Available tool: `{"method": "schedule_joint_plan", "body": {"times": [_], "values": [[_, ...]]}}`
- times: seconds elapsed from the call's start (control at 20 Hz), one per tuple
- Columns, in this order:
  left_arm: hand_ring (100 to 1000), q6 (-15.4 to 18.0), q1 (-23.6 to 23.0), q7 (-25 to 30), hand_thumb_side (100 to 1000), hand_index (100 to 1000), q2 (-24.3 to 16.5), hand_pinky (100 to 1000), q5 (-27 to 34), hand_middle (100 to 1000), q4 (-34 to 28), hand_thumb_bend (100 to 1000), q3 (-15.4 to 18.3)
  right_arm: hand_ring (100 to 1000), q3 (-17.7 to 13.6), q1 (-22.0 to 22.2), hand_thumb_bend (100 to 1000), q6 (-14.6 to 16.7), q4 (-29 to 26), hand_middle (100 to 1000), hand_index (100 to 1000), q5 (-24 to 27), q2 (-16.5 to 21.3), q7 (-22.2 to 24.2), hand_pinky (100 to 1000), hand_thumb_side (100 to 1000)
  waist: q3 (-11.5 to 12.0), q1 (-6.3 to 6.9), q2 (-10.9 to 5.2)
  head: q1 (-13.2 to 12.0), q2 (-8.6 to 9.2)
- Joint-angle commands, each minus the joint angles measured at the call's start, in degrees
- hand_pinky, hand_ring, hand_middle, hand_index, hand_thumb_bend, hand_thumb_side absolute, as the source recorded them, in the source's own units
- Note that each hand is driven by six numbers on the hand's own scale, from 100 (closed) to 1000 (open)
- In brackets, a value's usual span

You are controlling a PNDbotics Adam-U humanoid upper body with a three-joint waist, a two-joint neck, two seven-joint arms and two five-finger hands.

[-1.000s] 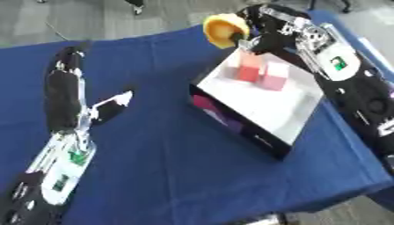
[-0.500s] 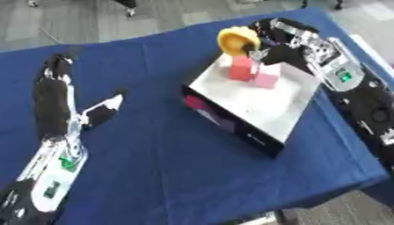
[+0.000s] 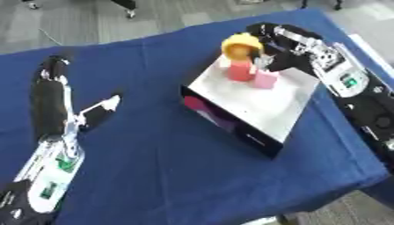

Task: Pick up the objects with one hand, pass them to the other hand, and then place them into the box on the other side of the table.

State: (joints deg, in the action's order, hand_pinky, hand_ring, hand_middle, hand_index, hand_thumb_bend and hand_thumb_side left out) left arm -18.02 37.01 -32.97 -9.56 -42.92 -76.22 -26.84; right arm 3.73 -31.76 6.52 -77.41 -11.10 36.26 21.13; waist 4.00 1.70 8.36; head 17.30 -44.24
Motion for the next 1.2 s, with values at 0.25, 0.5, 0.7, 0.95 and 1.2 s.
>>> {"method": "schedule_joint_plan", "body": {"times": [0.25, 0.5, 0.7, 0.95, 1.2], "values": [[837, -0.29, 0.65, -0.30, 249, 869, -1.37, 845, 0.25, 687, -1.09, 697, 0.76, 1000, -2.12, -0.15, 100, 2.63, 0.03, 992, 1000, -4.60, 2.44, -2.83, 1000, 330, -0.04, 0.62, -1.85, -0.55, 0.12], [836, -0.43, 0.56, -0.49, 254, 869, -1.47, 844, 0.49, 685, -1.30, 683, 0.93, 1000, -2.59, 0.09, 100, 2.05, 0.18, 1000, 1000, -3.90, 2.24, -3.87, 1000, 281, -0.03, 0.63, -1.89, -1.02, 0.12], [835, -0.83, 0.32, -1.46, 321, 869, -2.02, 835, 1.36, 682, -2.62, 625, 2.06, 1000, -4.64, 0.33, 100, -0.48, -1.52, 1000, 1000, -0.58, 0.96, -6.54, 1000, 479, 0.03, 0.68, -1.88, -1.85, 0.12], [837, -2.34, -0.94, -2.65, 564, 890, -3.55, 828, 4.55, 687, -7.10, 394, 6.27, 1000, -7.13, 1.47, 100, 0.16, -7.27, 1000, 1000, 4.04, 0.91, -11.11, 1000, 497, 0.23, 0.61, -1.80, -3.15, 0.12], [848, -5.97, -2.85, -2.05, 639, 906, -5.05, 822, 8.98, 691, -13.05, 280, 12.30, 1000, -9.10, 5.20, 100, 1.67, -12.30, 1000, 1000, 8.52, 1.73, -14.41, 1000, 405, 0.50, 0.39, -1.55, -5.06, 0.12]]}}
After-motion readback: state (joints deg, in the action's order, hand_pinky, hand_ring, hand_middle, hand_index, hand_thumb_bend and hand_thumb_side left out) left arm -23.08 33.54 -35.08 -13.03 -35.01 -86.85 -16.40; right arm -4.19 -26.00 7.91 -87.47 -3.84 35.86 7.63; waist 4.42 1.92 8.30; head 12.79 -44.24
